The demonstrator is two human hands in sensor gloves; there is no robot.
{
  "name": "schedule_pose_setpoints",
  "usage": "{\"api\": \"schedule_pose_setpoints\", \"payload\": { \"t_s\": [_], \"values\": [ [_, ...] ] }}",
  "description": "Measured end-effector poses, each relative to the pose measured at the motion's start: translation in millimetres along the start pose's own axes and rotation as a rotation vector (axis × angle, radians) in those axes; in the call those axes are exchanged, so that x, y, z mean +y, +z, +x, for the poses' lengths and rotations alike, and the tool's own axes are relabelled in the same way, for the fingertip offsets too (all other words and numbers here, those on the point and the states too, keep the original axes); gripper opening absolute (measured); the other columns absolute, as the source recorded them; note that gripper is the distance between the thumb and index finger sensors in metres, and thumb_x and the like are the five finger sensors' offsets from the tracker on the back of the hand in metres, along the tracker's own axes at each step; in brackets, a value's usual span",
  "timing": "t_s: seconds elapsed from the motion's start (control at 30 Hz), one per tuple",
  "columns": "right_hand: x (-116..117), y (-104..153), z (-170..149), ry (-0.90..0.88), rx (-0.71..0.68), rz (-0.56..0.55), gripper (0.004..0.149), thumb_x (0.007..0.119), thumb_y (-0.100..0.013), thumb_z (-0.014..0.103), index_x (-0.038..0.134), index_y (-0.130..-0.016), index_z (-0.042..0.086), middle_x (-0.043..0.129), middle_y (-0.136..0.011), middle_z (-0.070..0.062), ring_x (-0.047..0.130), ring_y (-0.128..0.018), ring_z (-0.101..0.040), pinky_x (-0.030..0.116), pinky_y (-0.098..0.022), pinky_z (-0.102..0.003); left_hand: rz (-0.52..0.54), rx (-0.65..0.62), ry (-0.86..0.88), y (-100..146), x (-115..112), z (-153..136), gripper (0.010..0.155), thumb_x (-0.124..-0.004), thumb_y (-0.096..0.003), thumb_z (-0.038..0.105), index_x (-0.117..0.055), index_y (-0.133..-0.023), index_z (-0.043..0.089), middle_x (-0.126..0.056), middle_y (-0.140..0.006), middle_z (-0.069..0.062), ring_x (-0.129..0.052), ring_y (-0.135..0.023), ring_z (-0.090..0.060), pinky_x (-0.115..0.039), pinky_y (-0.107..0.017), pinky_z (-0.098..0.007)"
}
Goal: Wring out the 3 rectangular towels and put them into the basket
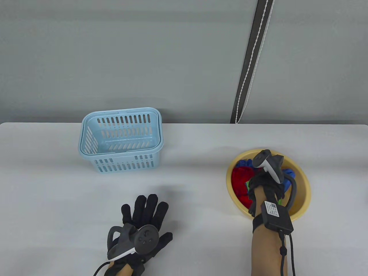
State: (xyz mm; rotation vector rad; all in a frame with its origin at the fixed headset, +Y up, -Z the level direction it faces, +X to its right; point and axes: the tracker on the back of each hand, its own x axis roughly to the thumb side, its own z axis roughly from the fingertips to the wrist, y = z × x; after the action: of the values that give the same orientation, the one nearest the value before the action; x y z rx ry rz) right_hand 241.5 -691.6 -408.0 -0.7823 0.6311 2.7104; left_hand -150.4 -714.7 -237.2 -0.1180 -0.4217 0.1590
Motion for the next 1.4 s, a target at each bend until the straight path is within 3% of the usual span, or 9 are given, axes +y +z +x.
{"api": "schedule_pose_setpoints", "payload": {
  "t_s": [0.13, 0.27, 0.5, 0.63, 0.83, 1.0, 1.13, 1.27, 1.4],
  "values": [
    [-25.2, 18.1, -13.0, -0.172, -0.054, -0.071, 0.082, 0.091, -0.054, 0.025, 0.04, -0.116, 0.009, 0.082, -0.098, -0.018, 0.097, -0.074, -0.042, 0.086, -0.044, -0.051, 0.003, -0.009, 0.001, -0.7, -0.1, 1.7, 0.095, -0.059, -0.054, 0.072, -0.003, -0.115, 0.025, 0.001, -0.121, -0.014, -0.008, -0.108, -0.051, -0.016, -0.066, -0.078],
    [-47.1, 41.7, -28.2, -0.342, -0.136, -0.173, 0.066, 0.092, -0.053, 0.022, 0.059, -0.11, 0.011, 0.083, -0.097, -0.018, 0.096, -0.077, -0.044, 0.088, -0.046, -0.053, 0.004, -0.021, -0.003, -0.5, -0.2, 5.0, 0.095, -0.059, -0.0539, 0.072, -0.003, -0.115, 0.025, 0.001, -0.121, -0.014, -0.008, -0.108, -0.051, -0.017, -0.066, -0.078],
    [-76.0, 91.1, -47.3, -0.702, -0.392, -0.291, 0.054, 0.09, -0.052, 0.016, 0.066, -0.1, 0.015, 0.08, -0.098, -0.017, 0.092, -0.084, -0.046, 0.087, -0.052, -0.056, 0.033, -0.05, -0.007, 1.3, 1.3, 10.7, 0.095, -0.059, -0.0539, 0.072, -0.003, -0.115, 0.025, 0.0, -0.122, -0.014, -0.009, -0.109, -0.051, -0.017, -0.067, -0.079],
    [-86.7, 124.0, -48.2, -0.851, -0.547, -0.328, 0.052, 0.089, -0.053, 0.017, 0.065, -0.099, 0.016, 0.079, -0.099, -0.015, 0.09, -0.086, -0.045, 0.086, -0.054, -0.056, 0.169, -0.089, -0.004, 3.9, 11.7, 10.9, 0.094, -0.06, -0.0538, 0.071, -0.004, -0.115, 0.026, -0.003, -0.123, -0.015, -0.013, -0.11, -0.051, -0.019, -0.067, -0.079],
    [-94.8, 168.4, -39.9, -1.015, -0.812, -0.294, 0.051, 0.087, -0.057, 0.022, 0.061, -0.101, 0.02, 0.076, -0.102, -0.01, 0.087, -0.091, -0.041, 0.082, -0.059, -0.056, 0.318, -0.129, 0.124, 4.7, 39.8, 16.5, 0.094, -0.062, -0.0536, 0.07, -0.008, -0.116, 0.025, -0.01, -0.124, -0.016, -0.017, -0.11, -0.052, -0.022, -0.068, -0.079],
    [-75.0, 187.7, -18.8, -1.104, -0.963, -0.207, 0.049, 0.087, -0.057, 0.022, 0.063, -0.1, 0.023, 0.076, -0.103, -0.007, 0.083, -0.094, -0.041, 0.078, -0.063, -0.059, 0.483, -0.214, 0.257, 7.0, 75.7, 38.6, 0.098, -0.067, -0.0529, 0.07, -0.015, -0.117, 0.017, -0.014, -0.124, -0.022, -0.021, -0.11, -0.054, -0.026, -0.068, -0.079],
    [-39.6, 193.7, 6.3, -1.171, -1.001, -0.114, 0.049, 0.088, -0.056, 0.022, 0.064, -0.099, 0.021, 0.078, -0.101, -0.009, 0.085, -0.091, -0.041, 0.079, -0.061, -0.059, 0.501, -0.271, 0.414, 3.0, 88.4, 60.2, 0.105, -0.073, -0.0509, 0.07, -0.018, -0.118, 0.01, -0.018, -0.124, -0.027, -0.027, -0.109, -0.057, -0.032, -0.069, -0.08],
    [-2.8, 198.7, 32.4, -1.247, -1.025, 0.034, 0.05, 0.088, -0.056, 0.022, 0.064, -0.099, 0.02, 0.078, -0.1, -0.011, 0.086, -0.09, -0.042, 0.08, -0.059, -0.059, 0.425, -0.205, 0.509, -15.6, 79.4, 61.4, 0.114, -0.08, -0.0481, 0.07, -0.016, -0.116, 0.004, -0.023, -0.123, -0.031, -0.036, -0.108, -0.06, -0.043, -0.068, -0.081],
    [25.1, 200.2, 52.2, -1.298, -1.046, 0.2, 0.05, 0.088, -0.056, 0.022, 0.063, -0.1, 0.019, 0.077, -0.101, -0.012, 0.085, -0.091, -0.043, 0.079, -0.06, -0.059, 0.363, -0.14, 0.613, -30.0, 58.4, 42.0, 0.113, -0.087, -0.047, 0.064, -0.02, -0.116, 0.005, -0.039, -0.123, -0.028, -0.061, -0.104, -0.055, -0.057, -0.068, -0.077]
  ]
}}
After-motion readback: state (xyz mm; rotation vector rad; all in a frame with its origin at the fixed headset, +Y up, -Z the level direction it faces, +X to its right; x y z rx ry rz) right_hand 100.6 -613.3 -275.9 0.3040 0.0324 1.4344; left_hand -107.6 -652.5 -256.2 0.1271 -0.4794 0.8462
